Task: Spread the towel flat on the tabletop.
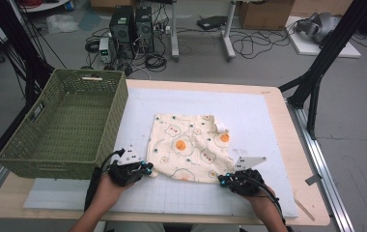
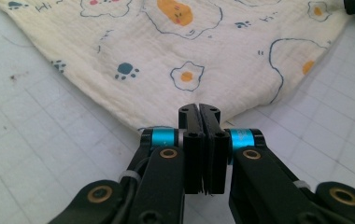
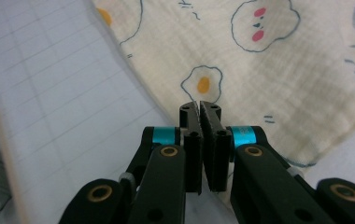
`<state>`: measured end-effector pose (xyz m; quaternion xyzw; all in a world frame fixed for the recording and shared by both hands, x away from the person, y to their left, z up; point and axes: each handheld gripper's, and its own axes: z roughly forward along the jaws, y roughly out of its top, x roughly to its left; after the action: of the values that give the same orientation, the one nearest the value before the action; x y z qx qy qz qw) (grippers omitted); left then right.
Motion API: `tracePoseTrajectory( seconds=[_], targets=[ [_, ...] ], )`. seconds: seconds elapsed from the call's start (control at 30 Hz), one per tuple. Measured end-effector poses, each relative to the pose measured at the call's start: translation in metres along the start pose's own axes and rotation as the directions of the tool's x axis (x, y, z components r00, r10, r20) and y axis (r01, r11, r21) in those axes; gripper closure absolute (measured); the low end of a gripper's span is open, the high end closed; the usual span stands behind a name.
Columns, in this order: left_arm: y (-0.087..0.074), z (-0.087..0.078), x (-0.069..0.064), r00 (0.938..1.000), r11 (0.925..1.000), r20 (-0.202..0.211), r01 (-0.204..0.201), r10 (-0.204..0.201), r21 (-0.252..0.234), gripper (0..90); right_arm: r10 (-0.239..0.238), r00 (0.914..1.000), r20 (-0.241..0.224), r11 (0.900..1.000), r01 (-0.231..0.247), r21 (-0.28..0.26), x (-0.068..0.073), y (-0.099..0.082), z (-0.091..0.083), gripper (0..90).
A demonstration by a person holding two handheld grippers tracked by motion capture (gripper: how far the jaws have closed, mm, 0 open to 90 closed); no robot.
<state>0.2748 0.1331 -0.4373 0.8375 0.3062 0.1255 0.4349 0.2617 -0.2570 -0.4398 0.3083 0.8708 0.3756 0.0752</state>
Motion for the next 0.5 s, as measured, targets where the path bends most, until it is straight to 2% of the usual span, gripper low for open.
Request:
tracePoseTrajectory(
  seconds=[0.1, 0.27, 0.33, 0.37, 0.43, 0.47, 0.5],
  targets=[
    [-0.003, -0.006, -0.004, 0.9998, 1.0, 0.021, 0.001, -0.001, 0.0, 87.8, 0.008, 0.9999, -0.012, 0.9998, -0.007, 0.018, 0.007, -0.004, -0.004, 88.0],
    [-0.009, -0.016, -0.013, 0.9978, 0.9995, 0.059, -0.03, 0.029, 0.006, 87.7, 0.015, 0.9998, -0.014, 0.9998, -0.015, 0.015, 0.015, -0.01, -0.015, 87.9],
    [-0.01, -0.016, -0.013, 0.9975, 0.9998, 0.068, -0.019, 0.019, 0.009, 85.8, 0.011, 0.9999, -0.006, 0.9998, -0.011, 0.015, 0.017, -0.012, -0.018, 87.0],
    [-0.01, -0.017, -0.011, 0.9982, 1.0, 0.06, 0.005, -0.005, -0.001, 78.6, 0.016, 0.9999, -0.001, 0.9998, -0.016, 0.008, 0.017, -0.012, -0.019, 82.5],
    [-0.007, -0.017, -0.007, 0.9982, 0.998, 0.019, 0.057, -0.056, -0.029, 54.0, 0.03, 0.9995, 0.013, 0.999, -0.03, -0.033, 0.015, -0.011, -0.022, 76.1],
    [-0.006, -0.018, -0.006, 0.998, 0.997, -0.005, 0.062, -0.063, -0.046, 48.6, 0.038, 0.9989, 0.028, 0.9982, -0.037, -0.048, 0.013, -0.01, -0.024, 73.2],
    [-0.004, -0.019, -0.004, 0.9971, 0.995, -0.015, 0.073, -0.074, -0.068, 46.9, 0.047, 0.9977, 0.049, 0.9969, -0.044, -0.065, 0.011, -0.008, -0.025, 71.5]
  ],
)
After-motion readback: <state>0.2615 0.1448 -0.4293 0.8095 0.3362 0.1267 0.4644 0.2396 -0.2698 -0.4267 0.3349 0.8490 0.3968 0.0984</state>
